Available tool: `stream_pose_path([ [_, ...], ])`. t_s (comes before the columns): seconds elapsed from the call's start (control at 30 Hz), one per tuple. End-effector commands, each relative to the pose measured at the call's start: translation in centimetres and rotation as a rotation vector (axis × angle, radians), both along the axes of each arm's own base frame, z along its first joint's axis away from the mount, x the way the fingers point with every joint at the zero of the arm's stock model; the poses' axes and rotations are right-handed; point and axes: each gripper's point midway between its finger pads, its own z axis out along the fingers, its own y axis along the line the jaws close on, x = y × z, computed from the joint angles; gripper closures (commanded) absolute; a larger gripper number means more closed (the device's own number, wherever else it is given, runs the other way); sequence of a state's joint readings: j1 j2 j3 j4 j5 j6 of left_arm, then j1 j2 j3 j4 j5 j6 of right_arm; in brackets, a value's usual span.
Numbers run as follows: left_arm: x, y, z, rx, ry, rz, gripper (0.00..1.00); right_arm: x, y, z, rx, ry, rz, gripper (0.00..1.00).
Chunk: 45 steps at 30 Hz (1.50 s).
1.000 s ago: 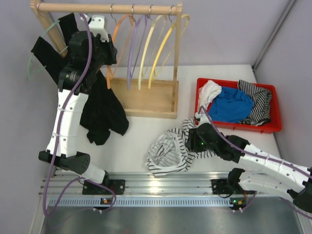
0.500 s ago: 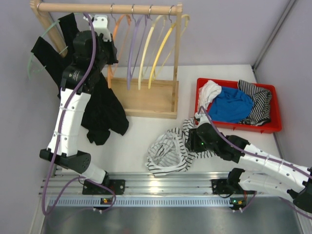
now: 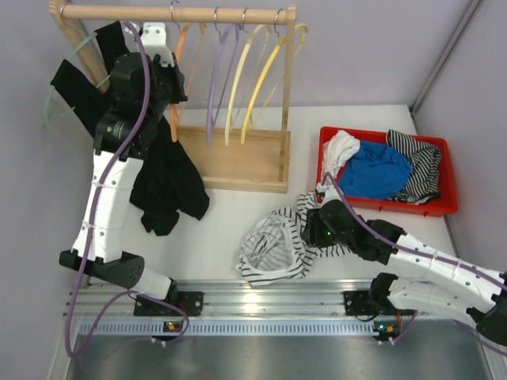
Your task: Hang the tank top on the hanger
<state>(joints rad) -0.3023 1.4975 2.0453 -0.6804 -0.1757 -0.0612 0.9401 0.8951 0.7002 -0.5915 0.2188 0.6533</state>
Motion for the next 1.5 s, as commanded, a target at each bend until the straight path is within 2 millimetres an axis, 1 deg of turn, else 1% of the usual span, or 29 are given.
stream_pose_path([
  [0.0, -1.5, 0.7, 5.9, -0.057, -0.197, 0.016, 1.0, 0.7, 0.3, 0.8, 0.021, -0.031, -0.001, 0.57],
  [0.1, -1.8, 0.9, 6.2, -0.06, -0.205, 0.021, 1.0, 0.7, 0.3, 0.7, 0.022, -0.03, 0.0, 0.57],
  [0.2, -2.2, 1.1, 6.1, -0.064, -0.206, 0.027, 1.0, 0.7, 0.4, 0.7, 0.022, -0.029, 0.004, 0.57],
  [0.23, -2.1, 1.1, 5.8, -0.064, -0.203, 0.029, 1.0, 0.7, 0.4, 0.6, 0.022, -0.03, 0.003, 0.57],
  [0.47, -3.5, 1.4, 5.8, -0.081, -0.213, 0.023, 1.0, 0.7, 0.4, 0.3, 0.017, -0.027, 0.009, 0.57],
  [0.5, -4.0, 1.5, 6.1, -0.083, -0.221, 0.021, 1.0, 0.7, 0.5, 0.4, 0.022, -0.029, 0.008, 0.57],
  [0.67, -5.4, 1.8, 6.1, -0.095, -0.232, 0.015, 1.0, 0.7, 0.5, 0.0, 0.016, -0.021, 0.009, 0.57],
  [0.73, -5.7, 1.8, 5.7, -0.096, -0.225, 0.012, 1.0, 0.7, 0.5, -0.1, 0.013, -0.022, 0.01, 0.57],
  [0.77, -6.3, 1.9, 5.8, -0.105, -0.229, 0.01, 1.0, 0.7, 0.6, -0.1, 0.014, -0.02, 0.01, 0.57],
  [0.83, -6.7, 2.0, 5.1, -0.109, -0.215, 0.009, 1.0, 0.8, 0.6, -0.1, 0.013, -0.02, 0.01, 0.57],
  [0.87, -7.5, 2.3, 5.2, -0.12, -0.223, 0.011, 1.0, 0.8, 0.7, 0.0, 0.015, -0.022, 0.009, 0.57],
  [0.9, -7.6, 2.3, 4.1, -0.118, -0.195, 0.015, 1.0, 0.9, 0.6, 0.0, 0.01, -0.023, 0.009, 0.57],
  [0.93, -7.9, 2.4, 3.8, -0.119, -0.185, 0.015, 1.0, 0.9, 0.7, 0.0, 0.011, -0.023, 0.01, 0.57],
  [0.97, -8.8, 2.6, 3.7, -0.133, -0.185, 0.015, 1.0, 1.0, 0.7, 0.2, 0.011, -0.028, 0.008, 0.57],
  [1.0, -8.9, 2.4, 2.4, -0.13, -0.152, 0.003, 1.0, 1.0, 0.6, 0.2, 0.005, -0.028, 0.007, 0.57],
  [1.03, -9.3, 2.3, 1.8, -0.134, -0.137, -0.007, 1.0, 1.1, 0.5, 0.2, 0.002, -0.031, 0.003, 0.57],
  [1.07, -10.5, 2.4, 2.0, -0.159, -0.149, -0.017, 1.0, 1.2, 0.4, 0.4, -0.001, -0.037, 0.0, 0.57],
  [1.1, -10.5, 2.2, 0.6, -0.163, -0.12, -0.022, 1.0, 1.2, 0.4, 0.4, -0.002, -0.039, -0.002, 0.57],
  [1.13, -11.0, 2.0, 0.0, -0.171, -0.106, -0.035, 1.0, 1.2, 0.5, 0.7, 0.001, -0.044, 0.0, 0.57],
  [1.17, -12.1, 2.2, 0.0, -0.196, -0.111, -0.039, 1.0, 1.4, 0.4, 0.9, -0.005, -0.052, -0.005, 0.57],
  [1.2, -12.2, 2.1, -1.6, -0.198, -0.076, -0.04, 1.0, 1.5, 0.2, 1.1, -0.011, -0.053, -0.011, 0.57],
  [1.23, -12.6, 2.1, -2.5, -0.201, -0.057, -0.045, 1.0, 1.5, 0.1, 1.2, -0.016, -0.056, -0.01, 0.57],
  [1.27, -13.8, 2.2, -2.9, -0.222, -0.053, -0.051, 1.0, 1.7, 0.0, 1.6, -0.017, -0.067, -0.016, 0.57],
  [1.3, -14.0, 1.9, -5.0, -0.222, -0.008, -0.061, 1.0, 1.7, -0.2, 1.8, -0.022, -0.068, -0.018, 0.57],
  [1.33, -14.4, 1.6, -5.9, -0.232, 0.012, -0.079, 1.0, 1.7, -0.3, 2.0, -0.021, -0.072, -0.022, 0.57],
  [1.37, -15.8, 0.8, -6.6, -0.261, 0.03, -0.137, 1.0, 1.8, -0.3, 2.4, -0.018, -0.08, -0.026, 0.57],
  [1.4, -16.0, 0.1, -8.9, -0.269, 0.085, -0.166, 1.0, 1.9, -0.4, 2.6, -0.016, -0.084, -0.03, 0.57],
  [1.43, -16.6, -0.5, -9.9, -0.282, 0.11, -0.201, 1.0, 2.0, -0.5, 2.8, -0.016, -0.088, -0.037, 0.57],
  [1.47, -17.7, -1.3, -10.3, -0.315, 0.125, -0.254, 1.0, 2.1, -0.6, 3.1, -0.016, -0.092, -0.044, 0.57],
])
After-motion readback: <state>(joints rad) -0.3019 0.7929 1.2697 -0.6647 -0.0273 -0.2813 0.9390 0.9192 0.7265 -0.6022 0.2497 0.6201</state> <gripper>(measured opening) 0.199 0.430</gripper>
